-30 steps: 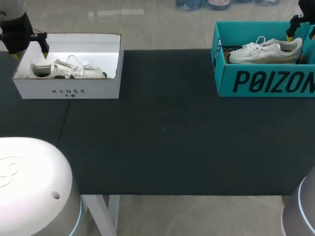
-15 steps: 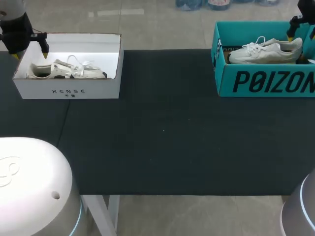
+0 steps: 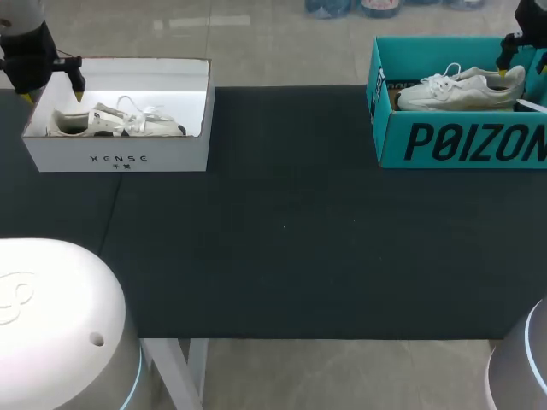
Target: Take the shoe out of the shoebox, open the shoe tongue, remove and reinsert the insole, then place the shoe into the shoebox
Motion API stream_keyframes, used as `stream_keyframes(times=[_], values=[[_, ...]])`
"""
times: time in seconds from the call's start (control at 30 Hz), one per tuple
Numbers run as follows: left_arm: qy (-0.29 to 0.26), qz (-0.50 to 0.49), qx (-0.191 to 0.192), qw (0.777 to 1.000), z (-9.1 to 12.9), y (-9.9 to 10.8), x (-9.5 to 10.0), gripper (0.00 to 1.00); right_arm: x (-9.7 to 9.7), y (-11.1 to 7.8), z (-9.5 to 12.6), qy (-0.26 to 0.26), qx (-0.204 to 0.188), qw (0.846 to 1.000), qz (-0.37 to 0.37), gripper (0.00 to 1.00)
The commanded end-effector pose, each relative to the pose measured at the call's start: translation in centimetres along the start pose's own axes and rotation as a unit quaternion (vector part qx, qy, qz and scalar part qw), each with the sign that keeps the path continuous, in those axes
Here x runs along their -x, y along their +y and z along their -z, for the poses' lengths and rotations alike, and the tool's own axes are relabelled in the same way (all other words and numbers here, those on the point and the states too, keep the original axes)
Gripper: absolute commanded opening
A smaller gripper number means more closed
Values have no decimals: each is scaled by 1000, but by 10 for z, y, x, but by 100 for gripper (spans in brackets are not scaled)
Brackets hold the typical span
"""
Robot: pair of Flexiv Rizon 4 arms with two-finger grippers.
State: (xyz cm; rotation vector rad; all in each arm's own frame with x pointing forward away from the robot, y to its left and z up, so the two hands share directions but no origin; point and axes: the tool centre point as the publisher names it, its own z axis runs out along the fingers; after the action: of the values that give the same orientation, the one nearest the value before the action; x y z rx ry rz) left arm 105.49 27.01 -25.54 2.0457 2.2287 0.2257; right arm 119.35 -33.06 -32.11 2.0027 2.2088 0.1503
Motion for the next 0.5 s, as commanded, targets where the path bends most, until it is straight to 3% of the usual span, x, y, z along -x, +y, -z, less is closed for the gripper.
stream_keyframes(times=[0.03, 0.5], values=[[0, 0, 0, 1000, 0, 0, 0, 100, 1, 5, -11, -1, -9, 1000, -3, 100], [0, 0, 0, 1000, 0, 0, 0, 100, 0, 8, -27, 2, -20, 1000, -11, 100]])
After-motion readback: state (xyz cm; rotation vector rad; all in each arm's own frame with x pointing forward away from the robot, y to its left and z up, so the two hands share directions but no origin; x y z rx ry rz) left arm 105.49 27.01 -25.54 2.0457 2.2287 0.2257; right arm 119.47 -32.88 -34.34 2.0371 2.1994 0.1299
